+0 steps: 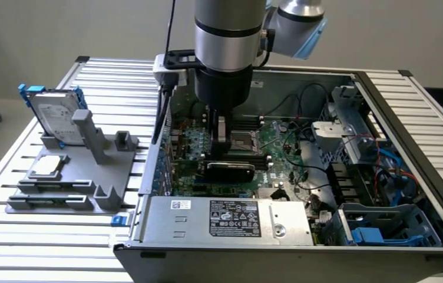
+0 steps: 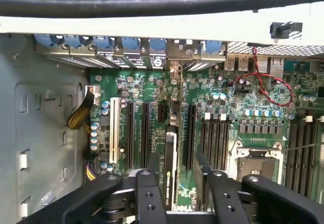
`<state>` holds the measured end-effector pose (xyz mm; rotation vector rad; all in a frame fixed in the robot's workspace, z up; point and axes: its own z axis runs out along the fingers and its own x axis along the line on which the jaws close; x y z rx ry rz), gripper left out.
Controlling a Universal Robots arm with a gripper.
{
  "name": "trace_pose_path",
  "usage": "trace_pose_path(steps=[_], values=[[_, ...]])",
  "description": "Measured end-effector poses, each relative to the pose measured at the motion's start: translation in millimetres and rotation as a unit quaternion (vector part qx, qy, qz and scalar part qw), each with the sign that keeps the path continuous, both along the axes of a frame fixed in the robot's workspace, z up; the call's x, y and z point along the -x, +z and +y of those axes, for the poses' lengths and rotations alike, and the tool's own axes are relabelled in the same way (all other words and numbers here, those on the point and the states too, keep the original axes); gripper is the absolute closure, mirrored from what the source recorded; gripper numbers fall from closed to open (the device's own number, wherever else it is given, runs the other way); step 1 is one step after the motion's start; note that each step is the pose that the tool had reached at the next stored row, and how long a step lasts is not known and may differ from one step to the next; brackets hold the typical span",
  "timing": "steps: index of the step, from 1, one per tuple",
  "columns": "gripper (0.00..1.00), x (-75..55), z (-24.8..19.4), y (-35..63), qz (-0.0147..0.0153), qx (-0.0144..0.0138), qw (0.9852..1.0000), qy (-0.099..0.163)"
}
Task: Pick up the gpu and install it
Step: 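Insert the gpu into the slot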
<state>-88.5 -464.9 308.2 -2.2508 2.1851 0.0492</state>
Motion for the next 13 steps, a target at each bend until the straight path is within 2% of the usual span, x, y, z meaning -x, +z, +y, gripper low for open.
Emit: trace_pose_path(steps=[1, 4, 7, 13], values=[[0.68, 0.0, 0.0, 0.5, 0.0, -0.0002, 1.0, 0.0], [0.74, 0.0, 0.1, 0.4, -0.0001, -0.0007, 1.0, 0.0], [0.89, 0.3, 0.2, 0.4, 0.0, -0.0007, 1.0, 0.0], [0.89, 0.7, 0.5, 0.2, 0.0, -0.0007, 1.0, 0.0]])
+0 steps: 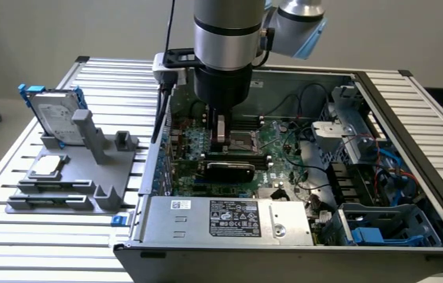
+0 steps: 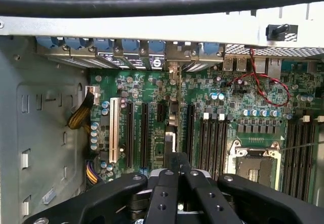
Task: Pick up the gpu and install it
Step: 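Insert the gpu into the slot, then press down on the gpu until it lock into place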
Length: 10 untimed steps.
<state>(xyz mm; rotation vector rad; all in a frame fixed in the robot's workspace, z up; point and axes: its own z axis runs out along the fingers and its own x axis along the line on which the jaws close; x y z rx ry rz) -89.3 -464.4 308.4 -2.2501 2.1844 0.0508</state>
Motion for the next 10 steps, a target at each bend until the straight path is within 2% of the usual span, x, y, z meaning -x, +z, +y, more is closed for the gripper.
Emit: trace_pose_path(steps=[10], values=[[0.89, 0.0, 0.0, 0.0, 0.0, 0.0, 1.0, 0.0]])
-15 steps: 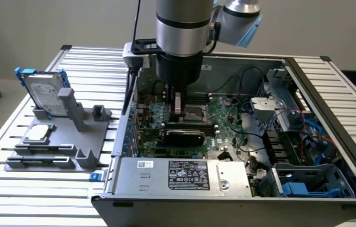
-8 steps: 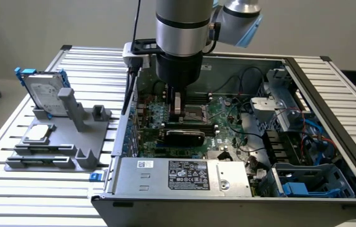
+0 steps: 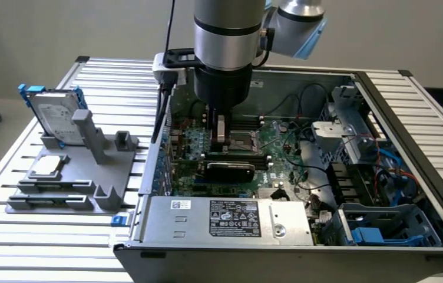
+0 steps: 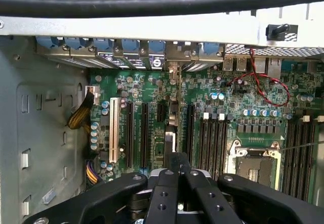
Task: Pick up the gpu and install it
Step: 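Press down on the gpu until it lock into place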
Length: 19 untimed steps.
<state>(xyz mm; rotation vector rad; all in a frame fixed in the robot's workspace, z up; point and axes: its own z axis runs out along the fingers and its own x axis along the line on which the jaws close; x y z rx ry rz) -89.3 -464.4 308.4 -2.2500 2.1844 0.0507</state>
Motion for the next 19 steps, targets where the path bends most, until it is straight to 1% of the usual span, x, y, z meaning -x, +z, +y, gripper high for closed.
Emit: trace_pose_path(steps=[2, 4, 6, 8, 10, 14, 19], values=[[0.89, 0.0, 0.0, 0.0, 0.0, 0.0, 1.0, 0.0], [0.89, 0.1, 0.0, -0.1, -0.0036, -0.0012, 1.0, 0.0], [0.89, 0.1, 0.0, -0.2, -0.0058, -0.0026, 1.0, 0.0], [0.89, 0.2, 0.1, -0.4, -0.0081, -0.003, 1.0, 0.0], [0.89, 1.5, 0.0, -2.6, -0.0082, -0.0029, 1.0, 0.0], [0.89, 3.8, 0.0, -9.8, -0.0081, -0.0029, 1.0, 0.0], [0.89, 6.1, 0.6, -17.8, -0.0074, -0.0029, 1.0, 0.0]])
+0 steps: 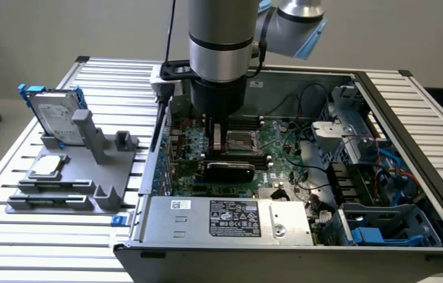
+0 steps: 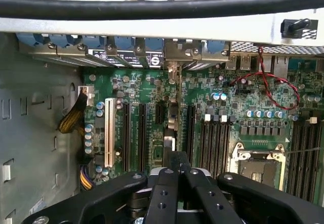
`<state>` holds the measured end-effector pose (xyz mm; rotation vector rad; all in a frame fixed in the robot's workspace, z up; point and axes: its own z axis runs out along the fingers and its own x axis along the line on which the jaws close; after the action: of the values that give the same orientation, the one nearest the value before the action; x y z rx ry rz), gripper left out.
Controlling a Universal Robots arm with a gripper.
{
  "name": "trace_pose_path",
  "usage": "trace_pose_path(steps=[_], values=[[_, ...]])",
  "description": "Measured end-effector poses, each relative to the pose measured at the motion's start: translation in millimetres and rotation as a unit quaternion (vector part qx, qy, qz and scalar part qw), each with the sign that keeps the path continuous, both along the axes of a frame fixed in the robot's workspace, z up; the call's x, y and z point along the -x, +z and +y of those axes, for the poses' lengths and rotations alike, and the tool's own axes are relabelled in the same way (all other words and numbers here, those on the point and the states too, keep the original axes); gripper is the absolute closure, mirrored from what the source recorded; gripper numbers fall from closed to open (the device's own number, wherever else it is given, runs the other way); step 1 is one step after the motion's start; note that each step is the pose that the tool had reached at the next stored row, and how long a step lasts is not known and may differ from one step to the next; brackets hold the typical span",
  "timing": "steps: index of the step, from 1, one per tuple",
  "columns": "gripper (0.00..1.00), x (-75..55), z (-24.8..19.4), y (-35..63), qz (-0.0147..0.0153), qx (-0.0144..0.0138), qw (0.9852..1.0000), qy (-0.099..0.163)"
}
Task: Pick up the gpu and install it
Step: 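Press down on the gpu until it lock into place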
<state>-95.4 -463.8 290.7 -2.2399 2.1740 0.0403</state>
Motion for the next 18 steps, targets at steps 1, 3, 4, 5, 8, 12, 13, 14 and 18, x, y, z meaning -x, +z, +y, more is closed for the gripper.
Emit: trace_pose_path(steps=[1, 3, 4, 5, 8, 12, 13, 14, 18], values=[[0.89, 0.6, 0.3, -1.2, 0.0003, 0.0, 1.0, 0.0], [0.89, 1.6, 0.9, -3.2, 0.0017, 0.0, 1.0, 0.0], [0.89, 2.0, 1.4, -4.0, 0.0026, 0.0001, 1.0, 0.0], [0.89, 2.2, 1.8, -4.8, 0.0037, 0.0002, 1.0, 0.0], [0.89, 2.3, 2.7, -8.0, 0.0068, 0.0, 1.0, 0.0], [0.89, 2.3, 4.3, -12.8, 0.0096, 0.0001, 1.0, 0.0], [0.89, 2.3, 4.7, -13.9, 0.0103, 0.0, 0.9999, 0.0], [0.89, 2.3, 5.2, -14.9, 0.0111, 0.0, 0.9999, 0.0], [0.89, 2.3, 7.1, -18.0, 0.0147, 0.0001, 0.9999, 0.0]])
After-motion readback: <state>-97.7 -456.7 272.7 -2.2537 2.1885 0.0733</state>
